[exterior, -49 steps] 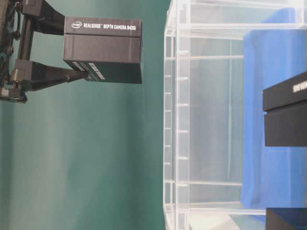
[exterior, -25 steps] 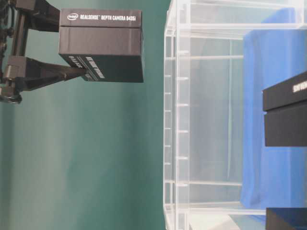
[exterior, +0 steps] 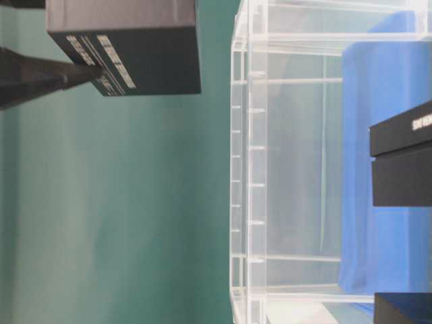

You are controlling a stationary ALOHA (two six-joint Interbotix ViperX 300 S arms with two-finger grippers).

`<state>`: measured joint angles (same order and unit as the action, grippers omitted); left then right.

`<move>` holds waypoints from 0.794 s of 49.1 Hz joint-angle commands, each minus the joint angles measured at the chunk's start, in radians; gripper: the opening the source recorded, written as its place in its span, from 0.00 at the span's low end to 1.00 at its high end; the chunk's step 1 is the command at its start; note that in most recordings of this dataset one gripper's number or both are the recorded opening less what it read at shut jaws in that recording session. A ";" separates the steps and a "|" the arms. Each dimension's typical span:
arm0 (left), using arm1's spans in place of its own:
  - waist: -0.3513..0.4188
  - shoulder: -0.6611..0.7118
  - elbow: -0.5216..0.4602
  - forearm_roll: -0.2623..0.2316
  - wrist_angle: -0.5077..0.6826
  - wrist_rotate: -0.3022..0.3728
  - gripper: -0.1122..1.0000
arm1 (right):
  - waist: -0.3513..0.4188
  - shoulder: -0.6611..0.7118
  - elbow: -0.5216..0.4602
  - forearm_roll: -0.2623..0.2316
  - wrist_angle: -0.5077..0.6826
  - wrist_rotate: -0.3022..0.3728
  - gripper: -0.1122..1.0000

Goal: Take out the box from the case.
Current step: 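Carry the box forward and lower it onto the table right of the others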

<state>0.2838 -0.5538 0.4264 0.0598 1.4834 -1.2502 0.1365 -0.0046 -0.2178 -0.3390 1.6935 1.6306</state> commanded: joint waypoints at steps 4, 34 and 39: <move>-0.003 -0.003 -0.017 0.000 0.000 -0.002 0.99 | 0.066 -0.028 -0.031 -0.011 0.014 0.061 0.71; -0.018 -0.003 -0.017 0.000 0.000 -0.008 0.99 | 0.204 -0.014 -0.031 -0.011 0.021 0.239 0.71; -0.021 -0.003 -0.017 0.000 0.000 -0.008 0.99 | 0.204 0.002 -0.031 -0.011 0.020 0.239 0.71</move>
<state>0.2684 -0.5538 0.4264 0.0598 1.4834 -1.2563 0.3359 0.0015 -0.2194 -0.3421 1.7135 1.8684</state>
